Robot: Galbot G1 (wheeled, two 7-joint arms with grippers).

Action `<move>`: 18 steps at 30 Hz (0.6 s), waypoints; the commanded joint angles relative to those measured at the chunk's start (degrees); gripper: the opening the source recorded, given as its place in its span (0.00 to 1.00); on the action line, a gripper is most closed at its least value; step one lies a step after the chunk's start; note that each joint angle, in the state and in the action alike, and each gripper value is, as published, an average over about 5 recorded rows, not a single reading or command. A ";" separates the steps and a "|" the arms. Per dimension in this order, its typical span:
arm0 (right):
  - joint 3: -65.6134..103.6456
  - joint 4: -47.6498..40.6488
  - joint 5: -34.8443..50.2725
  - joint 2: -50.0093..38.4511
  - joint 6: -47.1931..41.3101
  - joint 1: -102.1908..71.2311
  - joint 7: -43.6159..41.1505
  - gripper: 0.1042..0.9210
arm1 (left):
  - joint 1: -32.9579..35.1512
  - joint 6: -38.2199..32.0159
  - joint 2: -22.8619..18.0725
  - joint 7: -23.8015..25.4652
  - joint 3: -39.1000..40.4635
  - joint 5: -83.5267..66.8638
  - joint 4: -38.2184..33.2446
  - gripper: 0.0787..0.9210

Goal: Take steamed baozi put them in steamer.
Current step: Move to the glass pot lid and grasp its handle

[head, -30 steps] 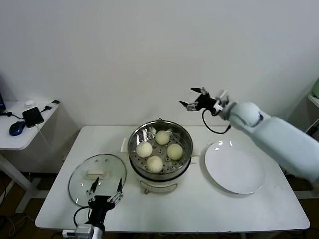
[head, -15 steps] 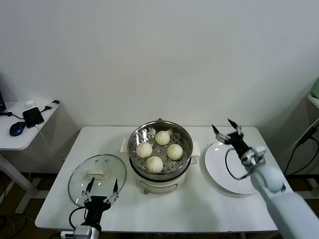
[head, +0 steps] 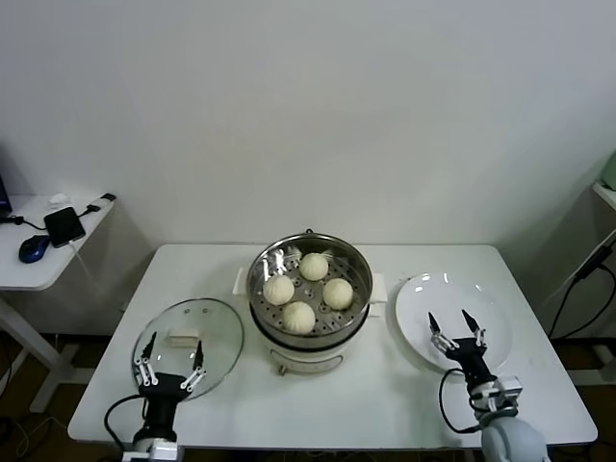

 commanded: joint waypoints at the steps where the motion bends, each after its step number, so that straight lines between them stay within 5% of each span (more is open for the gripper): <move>1: 3.89 -0.50 -3.75 5.39 1.31 -4.26 0.14 0.88 | -0.06 -4.01 0.99 -5.99 -1.36 19.17 2.34 0.88; 8: 3.75 -0.16 -4.12 5.58 0.46 -4.03 0.09 0.88 | -2.75 2.02 5.62 -14.30 -1.21 42.65 14.70 0.88; 18: 4.33 0.88 -4.58 5.68 -0.13 -4.67 0.29 0.88 | -9.94 5.09 6.72 -15.60 -0.64 47.72 26.37 0.88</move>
